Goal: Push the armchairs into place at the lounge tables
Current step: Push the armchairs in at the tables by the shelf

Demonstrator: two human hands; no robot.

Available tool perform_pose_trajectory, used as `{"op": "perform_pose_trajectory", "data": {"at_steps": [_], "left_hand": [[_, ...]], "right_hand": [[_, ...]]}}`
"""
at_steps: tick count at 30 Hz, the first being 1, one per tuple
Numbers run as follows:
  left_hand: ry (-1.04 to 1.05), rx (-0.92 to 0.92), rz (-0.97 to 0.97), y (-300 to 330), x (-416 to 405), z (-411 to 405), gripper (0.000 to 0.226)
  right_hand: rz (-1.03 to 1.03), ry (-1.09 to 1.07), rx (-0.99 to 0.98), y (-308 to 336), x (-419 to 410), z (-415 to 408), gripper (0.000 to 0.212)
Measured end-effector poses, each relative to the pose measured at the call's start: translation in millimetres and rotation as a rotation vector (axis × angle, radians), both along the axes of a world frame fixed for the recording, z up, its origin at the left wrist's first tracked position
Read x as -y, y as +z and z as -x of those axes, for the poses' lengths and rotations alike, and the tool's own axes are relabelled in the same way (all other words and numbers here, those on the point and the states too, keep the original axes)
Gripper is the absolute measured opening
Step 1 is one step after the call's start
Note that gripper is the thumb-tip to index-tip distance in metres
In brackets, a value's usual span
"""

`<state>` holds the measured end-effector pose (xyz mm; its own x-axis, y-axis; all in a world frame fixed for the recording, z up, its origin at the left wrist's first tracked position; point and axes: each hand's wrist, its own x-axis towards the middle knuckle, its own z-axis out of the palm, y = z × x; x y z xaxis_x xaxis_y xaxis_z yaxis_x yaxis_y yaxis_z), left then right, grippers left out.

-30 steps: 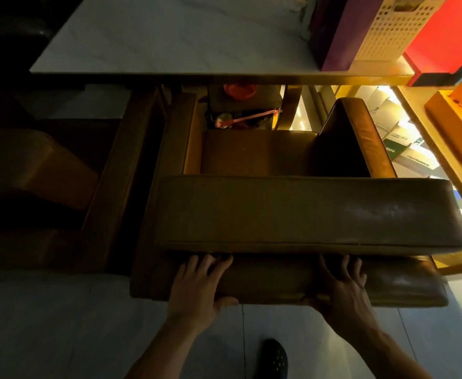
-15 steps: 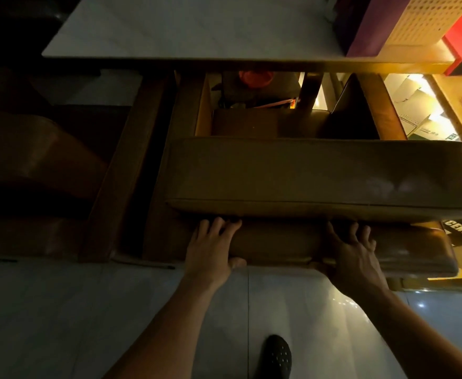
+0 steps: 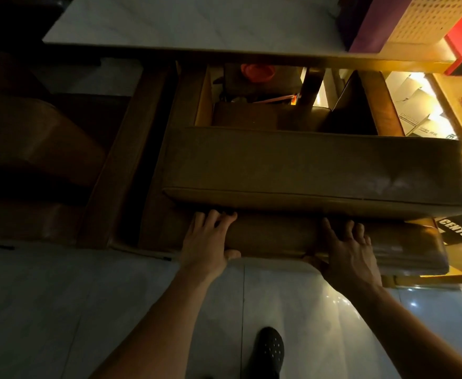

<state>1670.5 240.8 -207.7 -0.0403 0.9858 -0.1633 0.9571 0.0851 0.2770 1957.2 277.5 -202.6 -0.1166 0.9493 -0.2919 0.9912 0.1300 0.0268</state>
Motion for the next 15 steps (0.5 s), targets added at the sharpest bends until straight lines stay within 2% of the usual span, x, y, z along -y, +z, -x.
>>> {"op": "perform_pose_trajectory", "data": {"at_steps": [15], "left_hand": [[-0.023, -0.009, -0.012, -2.5, 14.8, 10.1, 0.084]], "right_hand": [[0.019, 0.005, -0.007, -7.0, 17.0, 6.9, 0.103]]}}
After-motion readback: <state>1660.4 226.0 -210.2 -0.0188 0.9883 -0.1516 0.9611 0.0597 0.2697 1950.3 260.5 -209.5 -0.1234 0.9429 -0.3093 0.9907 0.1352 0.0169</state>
